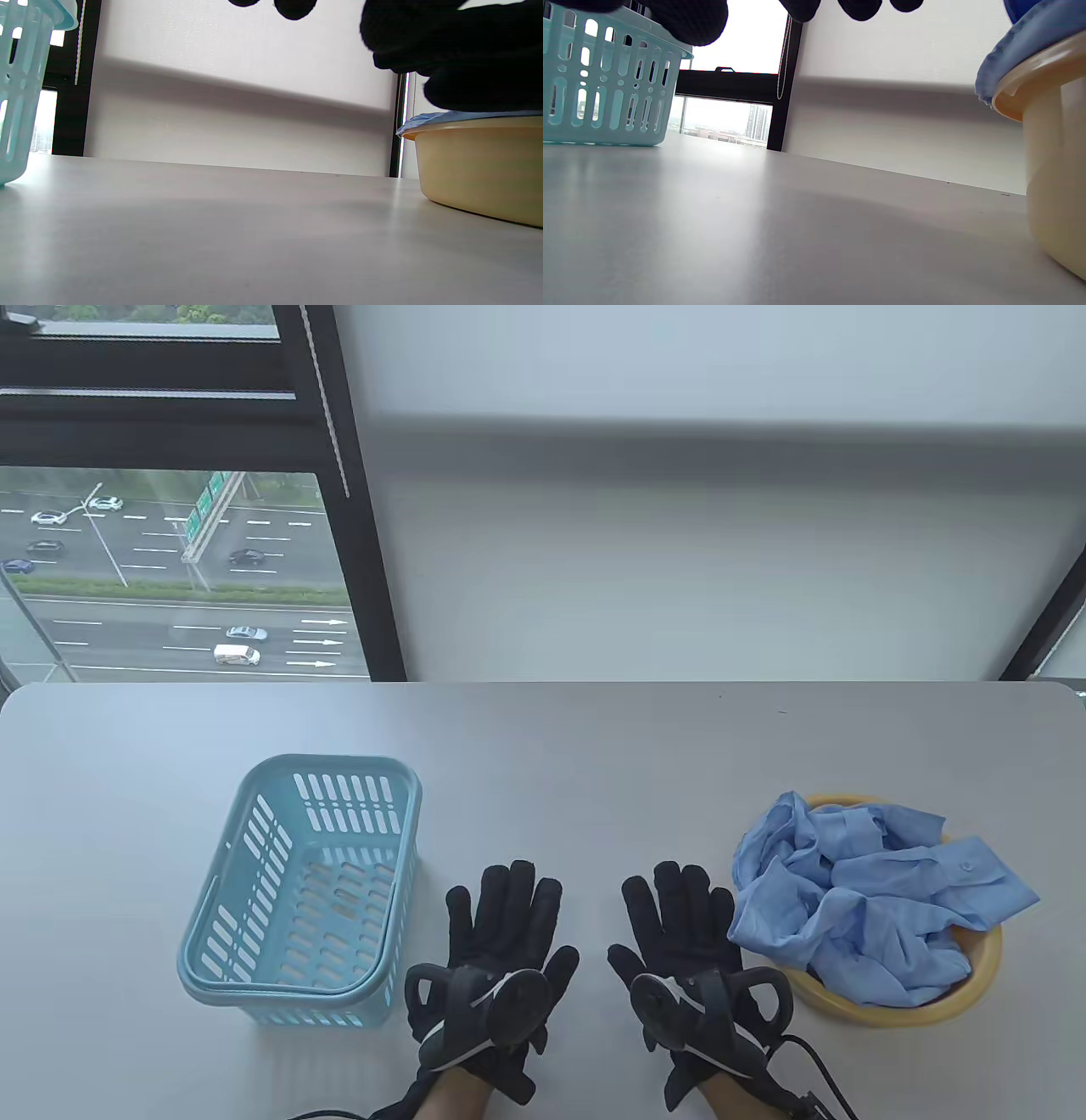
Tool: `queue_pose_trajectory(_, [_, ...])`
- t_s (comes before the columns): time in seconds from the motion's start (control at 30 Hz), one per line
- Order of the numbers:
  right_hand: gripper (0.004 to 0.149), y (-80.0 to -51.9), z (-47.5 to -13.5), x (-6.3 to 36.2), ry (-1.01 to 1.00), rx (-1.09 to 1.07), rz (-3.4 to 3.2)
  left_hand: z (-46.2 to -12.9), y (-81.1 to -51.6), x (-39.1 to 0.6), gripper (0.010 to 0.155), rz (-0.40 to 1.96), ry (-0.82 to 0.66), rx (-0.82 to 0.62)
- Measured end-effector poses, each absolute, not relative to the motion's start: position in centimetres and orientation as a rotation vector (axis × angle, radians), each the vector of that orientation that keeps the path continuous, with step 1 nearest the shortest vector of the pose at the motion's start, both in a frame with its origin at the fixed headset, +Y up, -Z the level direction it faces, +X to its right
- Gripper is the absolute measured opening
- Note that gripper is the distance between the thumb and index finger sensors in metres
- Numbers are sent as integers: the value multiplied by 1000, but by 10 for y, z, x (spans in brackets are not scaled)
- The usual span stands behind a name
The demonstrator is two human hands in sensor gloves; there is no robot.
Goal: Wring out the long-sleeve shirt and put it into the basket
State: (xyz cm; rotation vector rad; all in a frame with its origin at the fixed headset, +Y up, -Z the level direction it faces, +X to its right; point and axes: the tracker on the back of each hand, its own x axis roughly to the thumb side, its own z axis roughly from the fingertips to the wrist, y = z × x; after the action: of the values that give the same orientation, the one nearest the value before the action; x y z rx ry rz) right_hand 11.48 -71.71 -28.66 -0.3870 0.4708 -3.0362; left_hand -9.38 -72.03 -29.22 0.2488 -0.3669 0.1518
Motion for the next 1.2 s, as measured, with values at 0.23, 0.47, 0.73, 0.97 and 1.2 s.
queue_pose_trajectory(0.23, [75,-708,-284,123,504,-343,-3057,-292,-721,-94,76,163,-367,243])
queue_pose_trajectory(0.47, [72,-670,-281,172,632,-23,-3118,-292,-721,-94,77,174,-368,247])
queue_pose_trajectory(0.73, [87,-674,-293,258,97,656,-3396,-293,-722,-94,77,182,-372,229])
queue_pose_trajectory(0.97, [103,-685,-301,280,-244,716,-3389,-294,-723,-93,77,190,-370,206])
queue_pose_trajectory(1.2, [112,-693,-310,285,-286,733,-3280,-294,-723,-94,77,197,-368,207])
